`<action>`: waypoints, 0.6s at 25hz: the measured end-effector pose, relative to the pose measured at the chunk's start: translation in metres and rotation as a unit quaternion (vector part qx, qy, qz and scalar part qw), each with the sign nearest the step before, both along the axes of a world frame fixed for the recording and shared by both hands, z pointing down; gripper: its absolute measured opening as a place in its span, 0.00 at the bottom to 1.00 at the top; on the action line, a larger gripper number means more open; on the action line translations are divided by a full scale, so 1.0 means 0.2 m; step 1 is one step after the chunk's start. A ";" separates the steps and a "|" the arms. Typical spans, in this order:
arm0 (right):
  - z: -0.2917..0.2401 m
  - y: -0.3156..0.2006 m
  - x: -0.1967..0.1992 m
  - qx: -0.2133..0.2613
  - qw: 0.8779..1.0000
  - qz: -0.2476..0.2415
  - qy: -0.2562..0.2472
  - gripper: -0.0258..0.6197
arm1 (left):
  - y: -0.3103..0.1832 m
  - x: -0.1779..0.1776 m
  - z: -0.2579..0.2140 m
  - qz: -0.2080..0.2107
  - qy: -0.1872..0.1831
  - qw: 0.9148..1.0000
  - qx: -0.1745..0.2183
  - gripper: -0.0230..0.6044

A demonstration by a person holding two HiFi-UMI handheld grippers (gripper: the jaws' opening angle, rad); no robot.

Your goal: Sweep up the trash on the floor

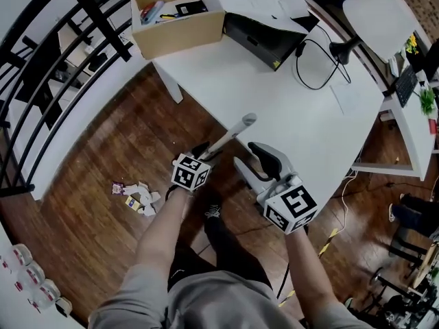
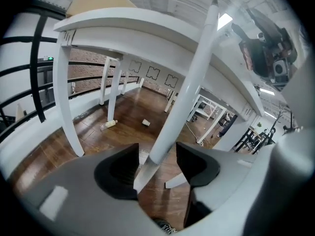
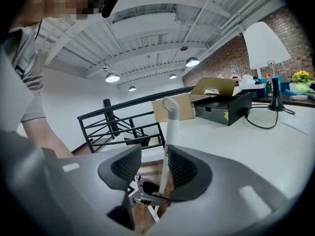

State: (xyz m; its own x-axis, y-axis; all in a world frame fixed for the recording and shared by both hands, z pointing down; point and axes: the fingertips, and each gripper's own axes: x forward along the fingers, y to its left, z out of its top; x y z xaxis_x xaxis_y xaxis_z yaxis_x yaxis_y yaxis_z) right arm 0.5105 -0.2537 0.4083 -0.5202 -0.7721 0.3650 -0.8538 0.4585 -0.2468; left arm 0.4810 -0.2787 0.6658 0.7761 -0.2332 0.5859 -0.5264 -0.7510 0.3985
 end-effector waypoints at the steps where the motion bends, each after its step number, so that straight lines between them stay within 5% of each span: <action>1: 0.00 0.01 -0.03 -0.002 1.000 -0.001 -0.001 0.29 | 0.01 -0.03 -0.03 -0.002 0.005 1.000 0.001 0.40; 7: -0.11 0.09 -0.32 0.009 1.000 -0.023 -0.015 0.25 | 0.13 -0.33 -0.42 -0.008 0.050 0.997 0.060 0.39; 12: -0.30 0.15 -0.72 0.045 0.998 -0.040 -0.036 0.18 | 0.24 -0.79 -0.85 -0.038 0.058 0.990 0.124 0.20; 15: -0.44 0.18 -0.93 0.074 0.995 -0.043 -0.052 0.13 | 0.34 -1.08 -1.07 -0.069 0.055 0.985 0.146 0.17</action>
State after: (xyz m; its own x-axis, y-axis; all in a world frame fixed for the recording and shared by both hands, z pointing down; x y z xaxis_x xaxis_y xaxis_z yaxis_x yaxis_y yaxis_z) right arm 0.3253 -0.2180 0.3194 -0.6162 -0.7638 0.1921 -0.7828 0.5671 -0.2561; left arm 0.2659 -0.2113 0.4527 0.7806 -0.4872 0.3915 -0.5969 -0.7669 0.2359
